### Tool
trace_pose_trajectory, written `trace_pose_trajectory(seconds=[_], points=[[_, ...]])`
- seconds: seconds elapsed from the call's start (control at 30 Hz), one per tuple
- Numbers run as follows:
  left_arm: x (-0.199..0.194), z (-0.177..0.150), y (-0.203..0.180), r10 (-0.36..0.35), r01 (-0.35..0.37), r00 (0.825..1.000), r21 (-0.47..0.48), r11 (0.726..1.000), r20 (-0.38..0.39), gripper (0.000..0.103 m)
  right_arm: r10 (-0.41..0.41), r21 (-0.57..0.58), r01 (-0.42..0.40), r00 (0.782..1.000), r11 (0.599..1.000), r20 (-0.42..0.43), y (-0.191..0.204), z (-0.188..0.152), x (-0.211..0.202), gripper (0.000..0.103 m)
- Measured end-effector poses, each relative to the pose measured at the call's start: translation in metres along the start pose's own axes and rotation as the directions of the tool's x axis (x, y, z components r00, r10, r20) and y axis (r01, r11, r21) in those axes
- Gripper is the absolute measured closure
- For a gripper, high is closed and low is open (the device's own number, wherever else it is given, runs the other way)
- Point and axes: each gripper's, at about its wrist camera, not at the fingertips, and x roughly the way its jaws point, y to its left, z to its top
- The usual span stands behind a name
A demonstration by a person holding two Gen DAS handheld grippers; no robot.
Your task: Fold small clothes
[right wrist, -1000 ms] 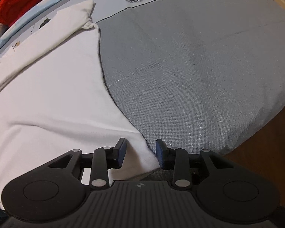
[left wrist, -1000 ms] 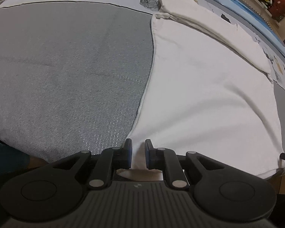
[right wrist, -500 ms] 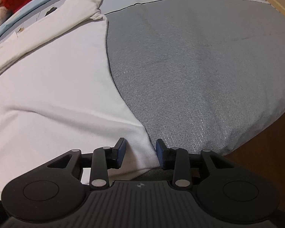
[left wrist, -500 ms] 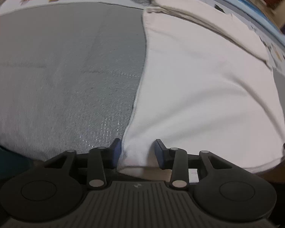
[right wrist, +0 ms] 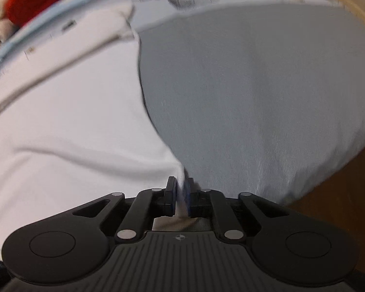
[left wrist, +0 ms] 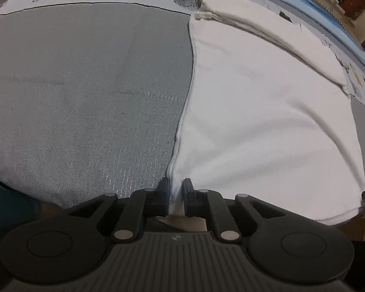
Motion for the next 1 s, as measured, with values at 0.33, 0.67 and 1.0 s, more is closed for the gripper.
trace_pose_trajectory(seconds=[0.33, 0.67, 1.0], points=[[-0.001, 0.002, -0.010, 0.018, -0.020, 0.999, 0.050, 0.999, 0.041, 0.096, -0.003, -0.063, 0.002, 1.000, 0.998, -0.015, 0.008, -0.003, 0.004, 0.095], [0.004, 0.001, -0.011, 0.018, -0.018, 1.000, 0.068, 0.997, 0.006, 0.093, 0.000, -0.062, -0.001, 1.000, 0.998, -0.025, 0.008, -0.001, 0.005, 0.092], [0.000, 0.000, -0.016, 0.023, -0.027, 0.999, 0.099, 0.995, 0.046, 0.096, 0.018, -0.074, -0.018, 1.000, 0.997, -0.006, 0.011, 0.001, -0.001, 0.096]])
